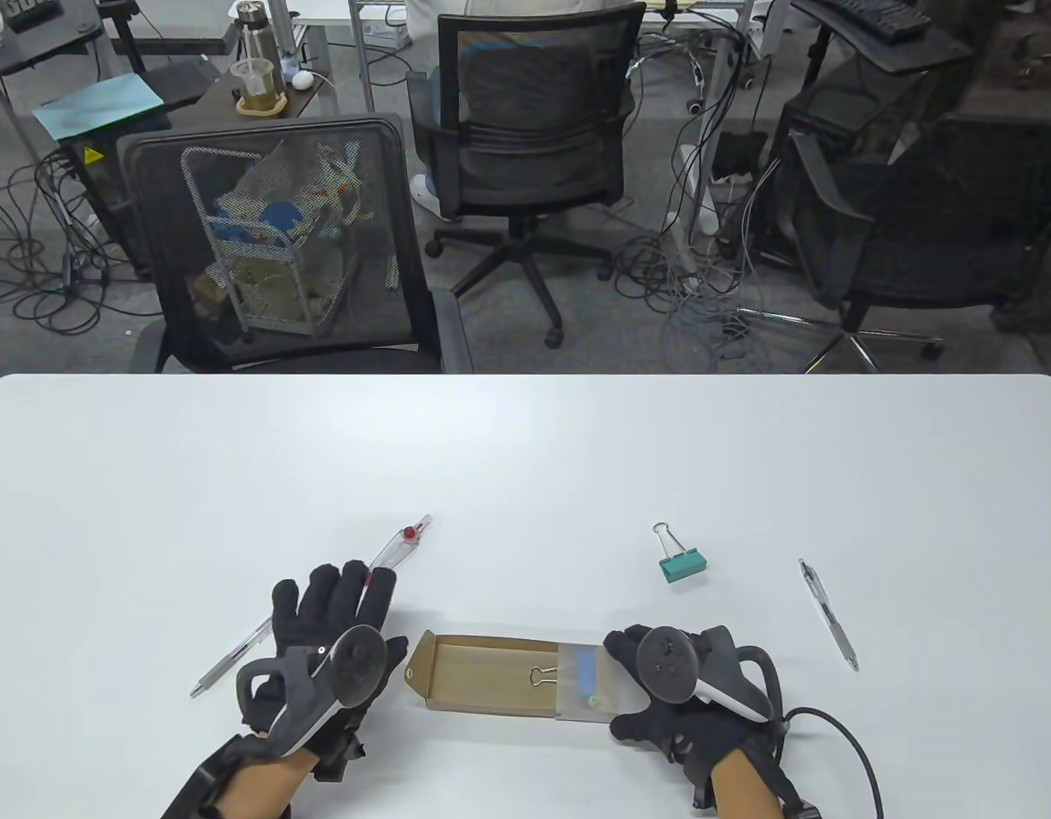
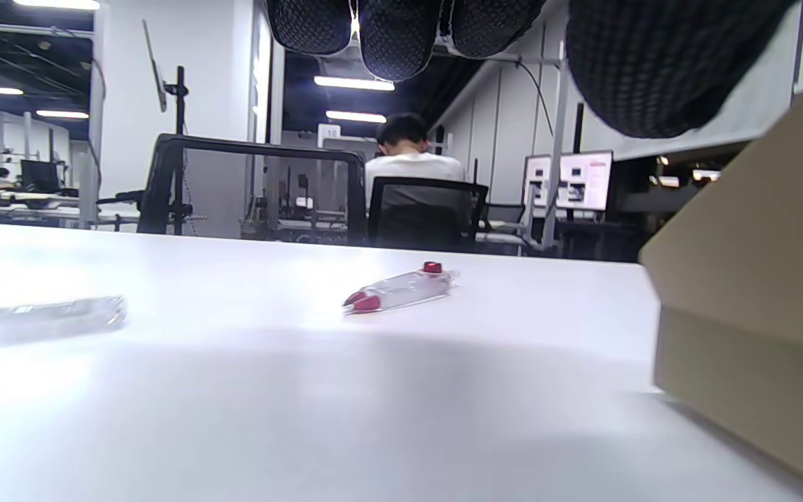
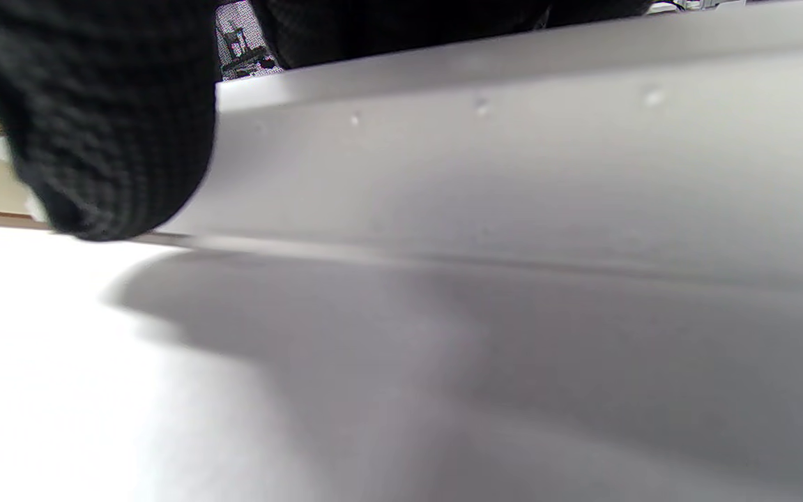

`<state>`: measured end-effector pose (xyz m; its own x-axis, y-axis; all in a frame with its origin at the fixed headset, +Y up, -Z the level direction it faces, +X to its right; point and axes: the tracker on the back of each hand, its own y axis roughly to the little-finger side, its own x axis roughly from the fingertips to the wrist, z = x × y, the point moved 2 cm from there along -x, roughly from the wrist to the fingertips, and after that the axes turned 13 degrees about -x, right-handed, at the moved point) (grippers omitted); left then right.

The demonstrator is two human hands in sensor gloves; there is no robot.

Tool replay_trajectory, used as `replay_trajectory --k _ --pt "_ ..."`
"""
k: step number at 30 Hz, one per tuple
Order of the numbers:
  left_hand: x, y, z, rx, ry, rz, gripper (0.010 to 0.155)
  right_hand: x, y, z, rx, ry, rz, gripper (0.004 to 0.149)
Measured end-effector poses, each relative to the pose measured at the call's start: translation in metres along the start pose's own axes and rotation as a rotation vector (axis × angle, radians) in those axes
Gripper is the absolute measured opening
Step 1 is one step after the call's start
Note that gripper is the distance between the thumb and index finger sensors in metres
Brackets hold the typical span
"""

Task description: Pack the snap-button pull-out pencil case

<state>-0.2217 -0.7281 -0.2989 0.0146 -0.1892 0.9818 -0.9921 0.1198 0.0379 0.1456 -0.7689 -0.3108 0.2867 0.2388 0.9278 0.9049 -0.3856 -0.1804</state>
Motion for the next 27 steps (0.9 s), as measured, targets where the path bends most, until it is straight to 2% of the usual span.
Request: replay_trajectory --k 2,6,13,17,19,21,24,27 --pt "0.003 0.006 0.003 0.003 0.017 -0.001 0.082 0.0 0.0 0.0 0.003 0.0 0.001 0.092" --pt "0.007 0.015 0.002 0.017 -0.018 -0.022 0.082 0.0 0.0 0.0 0.006 0.002 0.005 0.091" --pt "0.008 0.015 0.002 0.005 -0.008 -0.022 0.081 0.0 0.0 0.003 -0.008 -0.004 0.007 0.095" --pt "0.008 0.015 0.001 -0.004 -0.008 -0.017 0.081 0.003 0.003 0.022 -0.153 0.103 0.036 0.097" --pt "0.008 0.015 0.001 -0.006 -0.01 -0.016 0.082 0.002 0.005 0.033 -0.161 0.192 -0.014 0.097" --pt "0.008 0.015 0.001 -0.007 -0.011 -0.016 0.081 -0.003 0.006 0.046 -0.085 0.275 -0.118 0.096" --pt "0.008 0.014 0.002 -0.01 -0.011 -0.013 0.081 -0.016 0.008 0.057 0.034 0.335 -0.245 0.094" --pt "0.008 0.014 0.002 -0.007 -0.014 -0.011 0.081 -0.034 0.012 0.067 0.035 0.338 -0.39 0.093"
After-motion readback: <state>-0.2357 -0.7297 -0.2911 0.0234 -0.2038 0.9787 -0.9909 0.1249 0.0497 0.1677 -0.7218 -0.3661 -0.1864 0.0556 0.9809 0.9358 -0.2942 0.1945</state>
